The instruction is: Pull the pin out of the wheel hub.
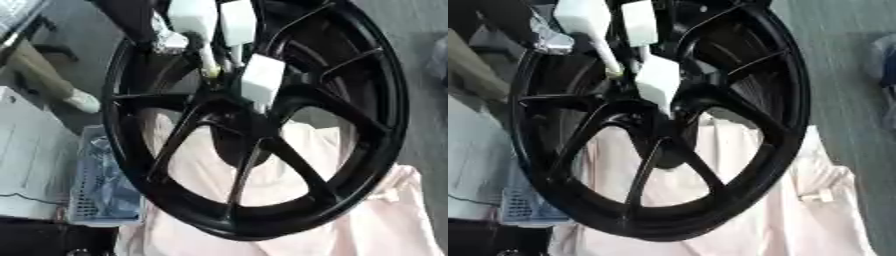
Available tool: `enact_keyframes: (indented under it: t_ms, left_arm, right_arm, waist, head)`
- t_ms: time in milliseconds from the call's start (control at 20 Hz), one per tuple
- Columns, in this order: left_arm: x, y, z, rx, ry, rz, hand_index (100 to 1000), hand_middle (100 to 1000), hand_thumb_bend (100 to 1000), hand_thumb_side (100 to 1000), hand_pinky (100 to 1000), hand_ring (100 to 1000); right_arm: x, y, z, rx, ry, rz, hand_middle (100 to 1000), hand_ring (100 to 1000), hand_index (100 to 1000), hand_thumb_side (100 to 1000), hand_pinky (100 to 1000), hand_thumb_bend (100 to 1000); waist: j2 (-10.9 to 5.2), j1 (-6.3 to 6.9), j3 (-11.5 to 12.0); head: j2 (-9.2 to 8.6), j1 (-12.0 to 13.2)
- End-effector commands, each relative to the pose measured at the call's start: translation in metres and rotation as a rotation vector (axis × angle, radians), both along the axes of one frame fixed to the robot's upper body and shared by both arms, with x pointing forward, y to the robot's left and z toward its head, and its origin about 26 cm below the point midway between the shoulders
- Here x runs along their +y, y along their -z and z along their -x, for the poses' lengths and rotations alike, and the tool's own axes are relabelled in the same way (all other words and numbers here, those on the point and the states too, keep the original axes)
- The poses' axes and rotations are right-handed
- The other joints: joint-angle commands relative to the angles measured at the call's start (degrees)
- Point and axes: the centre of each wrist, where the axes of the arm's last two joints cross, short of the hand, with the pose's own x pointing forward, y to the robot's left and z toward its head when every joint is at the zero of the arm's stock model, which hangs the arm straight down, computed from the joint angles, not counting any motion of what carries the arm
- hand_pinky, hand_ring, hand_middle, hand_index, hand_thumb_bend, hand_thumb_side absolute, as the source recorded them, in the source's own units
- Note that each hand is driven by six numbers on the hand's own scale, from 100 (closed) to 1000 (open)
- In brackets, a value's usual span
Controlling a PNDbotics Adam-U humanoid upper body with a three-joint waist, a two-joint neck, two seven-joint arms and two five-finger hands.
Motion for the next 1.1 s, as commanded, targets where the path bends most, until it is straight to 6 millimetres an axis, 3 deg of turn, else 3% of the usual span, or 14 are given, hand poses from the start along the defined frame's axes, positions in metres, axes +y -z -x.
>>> enact_keyframes:
  t_ms: [50,350,600,850,1100]
  left_arm:
    - [0.03,-0.026,0.02,-0.092,-0.063,0.074,476,281,100,273,620,449]
    - [0.08,-0.031,0.029,-0.195,-0.247,0.229,473,272,100,296,618,445]
    - [0.135,-0.028,0.016,-0.257,-0.473,0.354,475,272,100,314,626,447]
    - [0.181,-0.01,-0.001,-0.3,-0.671,0.376,482,283,100,295,625,453]
    - [0.219,0.022,-0.019,-0.273,-0.832,0.376,504,304,100,265,633,464]
  right_arm:
    - [-0.005,-0.012,0.004,-0.038,0.012,0.041,765,802,745,528,664,100]
    - [-0.008,-0.011,0.005,-0.043,0.031,0.047,765,801,745,522,664,100]
    - [-0.01,-0.01,0.006,-0.051,0.049,0.043,765,801,745,517,665,100]
    - [-0.011,-0.012,0.006,-0.066,0.052,0.041,765,801,746,509,665,100]
    - [-0.01,-0.014,0.005,-0.079,0.051,0.033,765,801,746,506,666,100]
  waist:
    - [-1.62,-0.32,0.2]
    - [-1.72,-0.94,0.7]
    - [-1.68,-1.21,1.1]
    - [-1.67,-1.49,0.9]
    - [-1.55,-1.64,0.7]
  head:
    - [0.12,-0.4]
    - [-0.54,-0.2]
    - [-0.96,0.1]
    - [-1.4,0.2]
    - [-1.69,0.0]
